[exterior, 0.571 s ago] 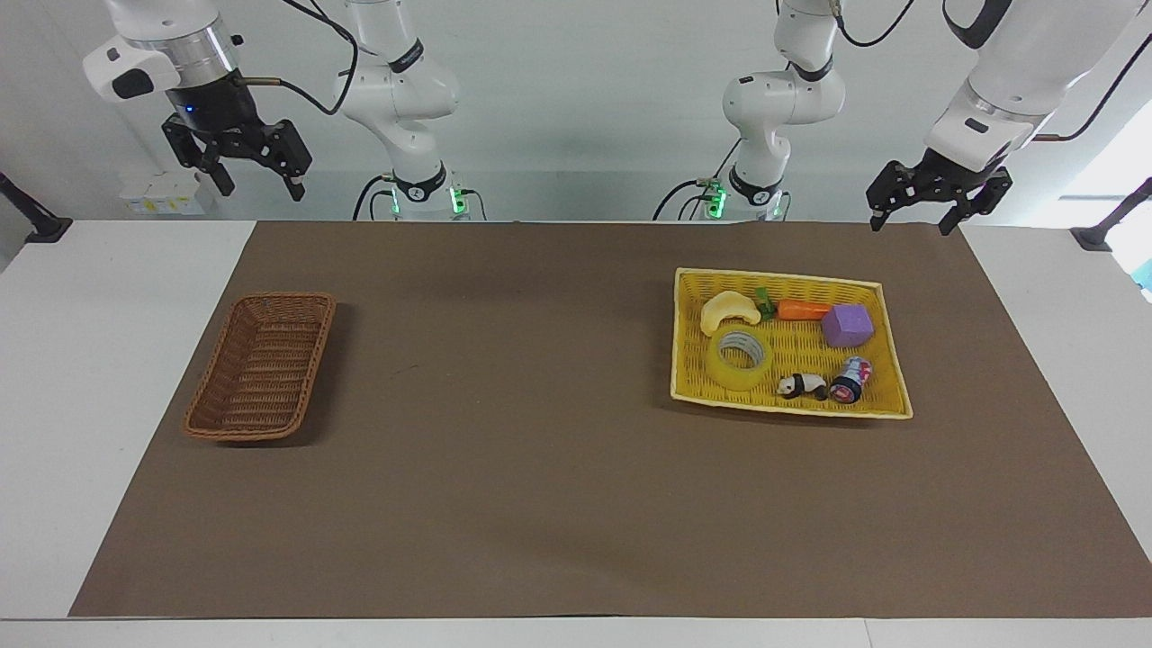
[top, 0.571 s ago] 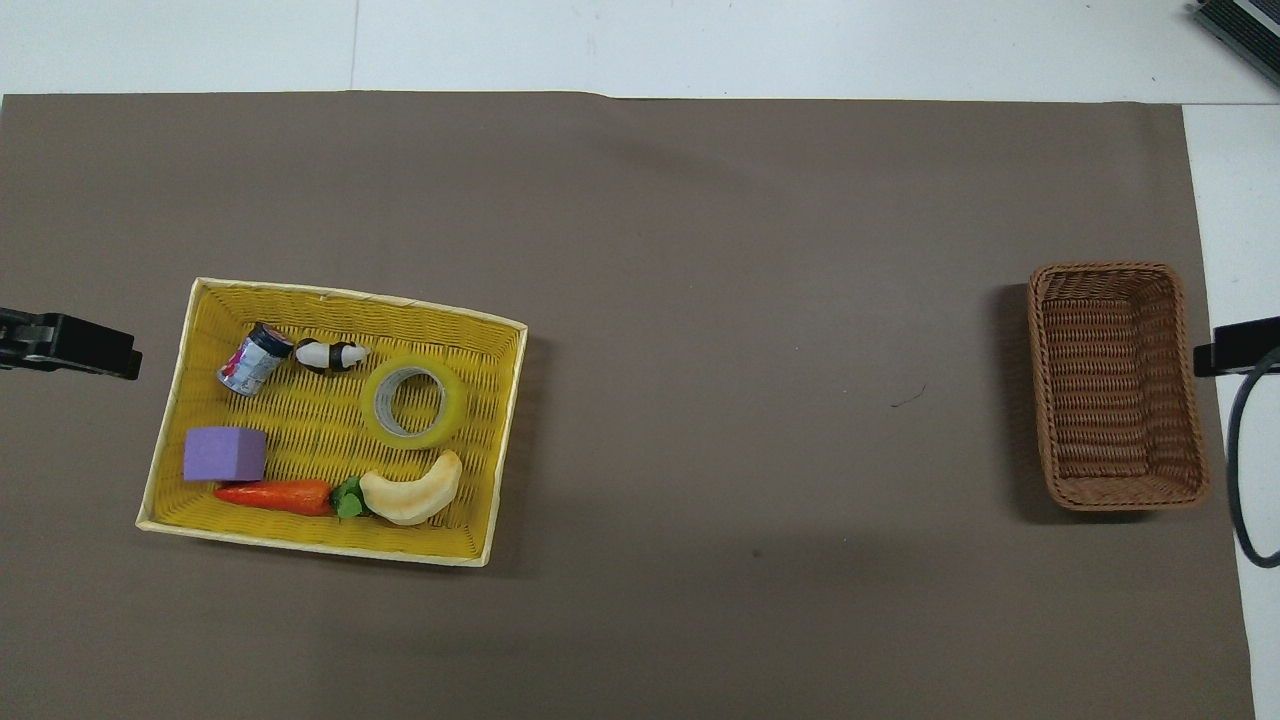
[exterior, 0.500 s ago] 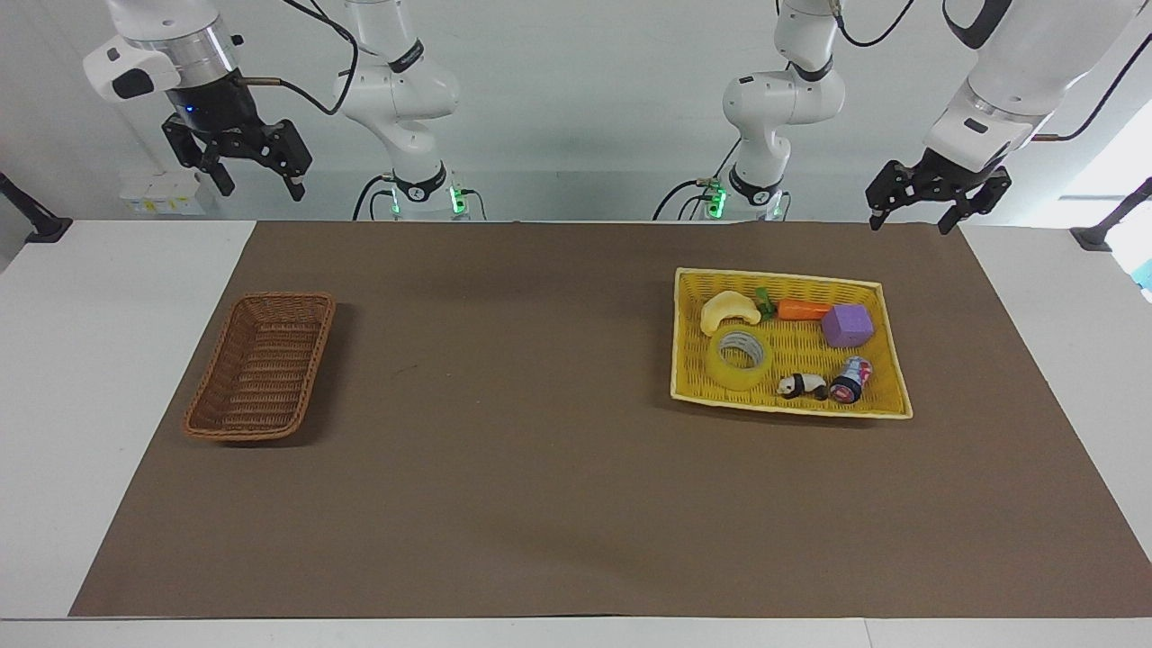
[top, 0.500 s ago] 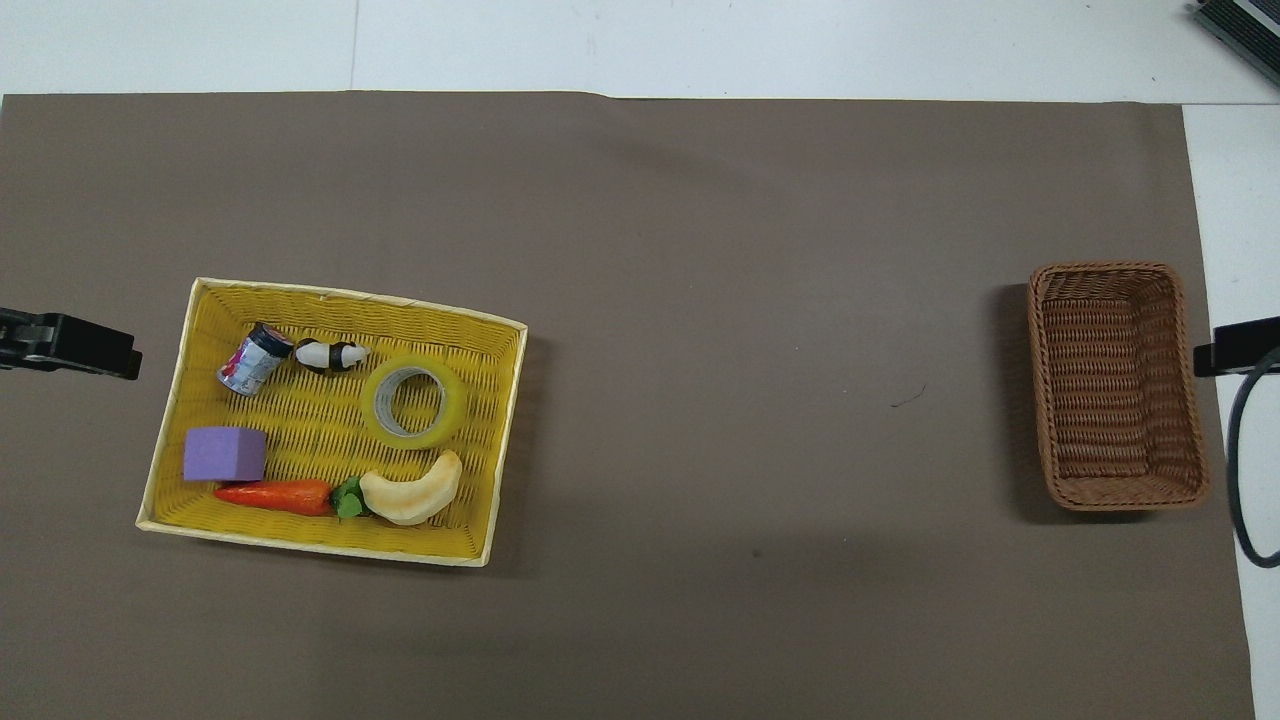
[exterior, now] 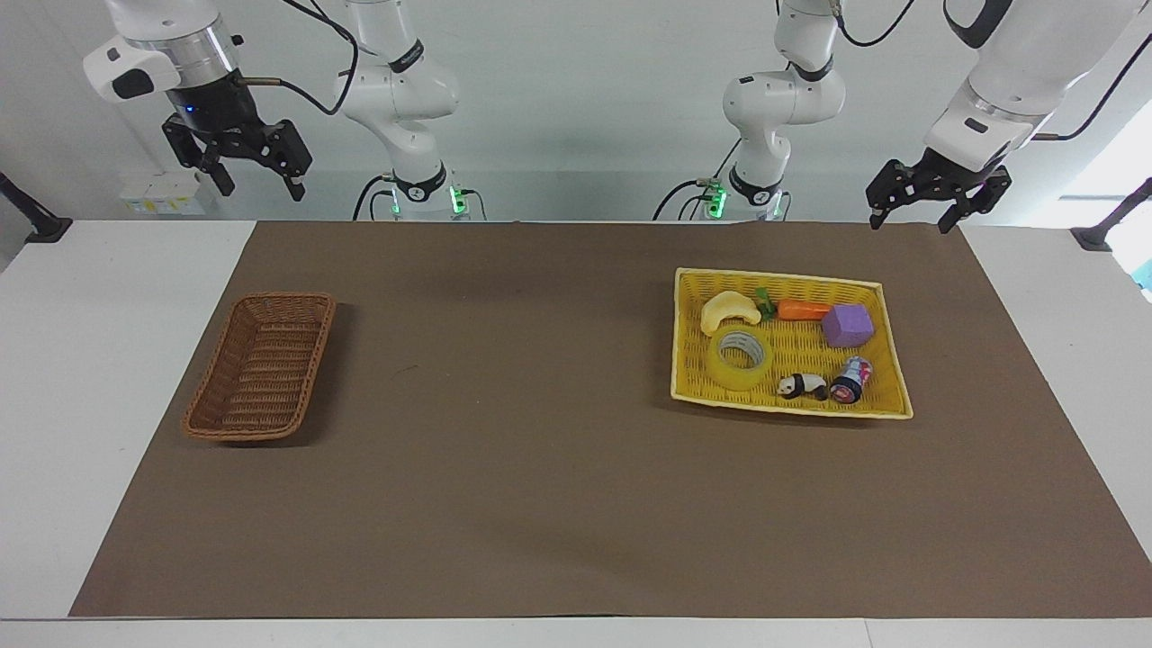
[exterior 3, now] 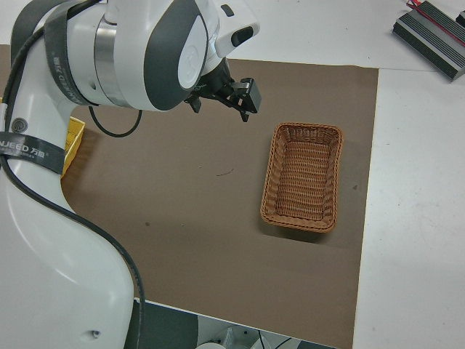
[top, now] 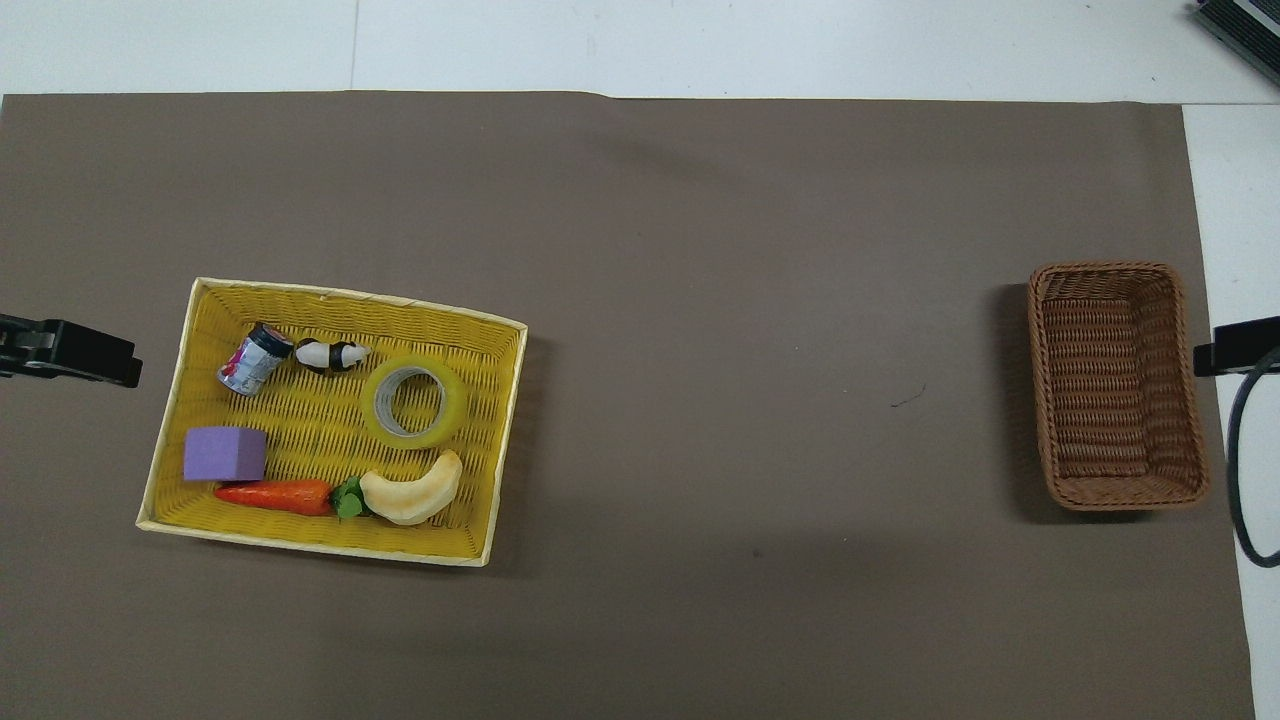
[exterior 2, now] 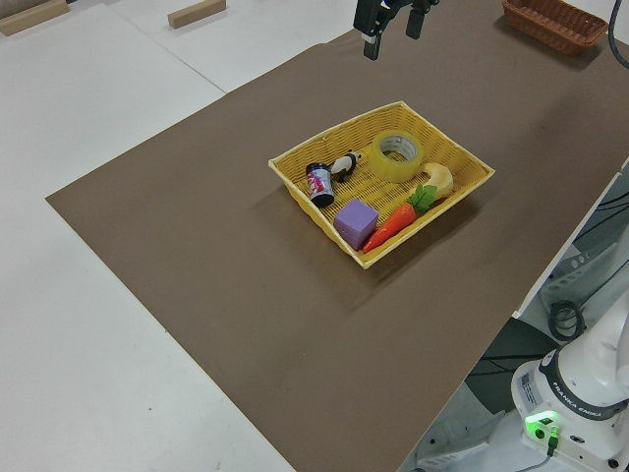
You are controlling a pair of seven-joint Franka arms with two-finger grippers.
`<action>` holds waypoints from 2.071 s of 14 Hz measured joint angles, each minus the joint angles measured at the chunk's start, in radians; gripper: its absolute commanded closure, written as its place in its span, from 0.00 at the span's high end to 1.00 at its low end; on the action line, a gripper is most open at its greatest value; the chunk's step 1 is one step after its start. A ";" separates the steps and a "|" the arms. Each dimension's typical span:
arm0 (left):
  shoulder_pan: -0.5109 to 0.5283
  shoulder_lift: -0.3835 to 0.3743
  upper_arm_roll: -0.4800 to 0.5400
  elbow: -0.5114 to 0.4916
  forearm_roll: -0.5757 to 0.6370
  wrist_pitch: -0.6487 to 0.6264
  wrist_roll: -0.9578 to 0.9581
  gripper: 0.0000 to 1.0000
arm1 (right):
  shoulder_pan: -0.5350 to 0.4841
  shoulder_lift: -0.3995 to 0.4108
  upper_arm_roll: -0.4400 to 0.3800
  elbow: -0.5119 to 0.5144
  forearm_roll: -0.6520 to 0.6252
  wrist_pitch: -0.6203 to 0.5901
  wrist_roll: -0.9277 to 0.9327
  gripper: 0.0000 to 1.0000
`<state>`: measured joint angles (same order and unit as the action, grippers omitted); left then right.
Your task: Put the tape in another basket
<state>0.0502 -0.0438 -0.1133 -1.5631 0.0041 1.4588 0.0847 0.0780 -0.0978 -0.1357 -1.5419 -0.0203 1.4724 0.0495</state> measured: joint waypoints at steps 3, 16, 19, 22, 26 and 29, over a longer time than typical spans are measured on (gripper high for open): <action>0.000 0.000 0.000 0.000 0.000 0.000 0.000 1.00 | 0.000 0.000 0.000 0.000 0.000 0.000 0.000 1.00; 0.000 0.000 -0.002 -0.001 -0.001 0.000 0.000 1.00 | 0.000 0.000 0.000 0.000 0.000 0.000 0.000 1.00; 0.000 0.000 -0.002 -0.003 -0.001 0.000 0.000 1.00 | 0.000 0.000 0.000 0.000 0.000 0.000 0.000 1.00; -0.002 0.000 -0.004 -0.005 -0.001 0.000 0.000 1.00 | 0.000 0.000 0.000 0.000 0.000 0.000 0.000 1.00; -0.004 0.000 -0.015 -0.005 -0.001 0.001 -0.007 1.00 | 0.000 0.000 0.000 0.000 0.000 0.000 0.000 1.00; -0.046 -0.001 -0.023 -0.005 -0.004 0.002 -0.073 1.00 | 0.000 0.000 0.000 0.000 0.000 0.000 0.000 1.00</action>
<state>0.0039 -0.0447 -0.1362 -1.5680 0.0001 1.4610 0.0118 0.0780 -0.0978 -0.1357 -1.5419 -0.0203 1.4724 0.0495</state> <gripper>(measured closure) 0.000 0.000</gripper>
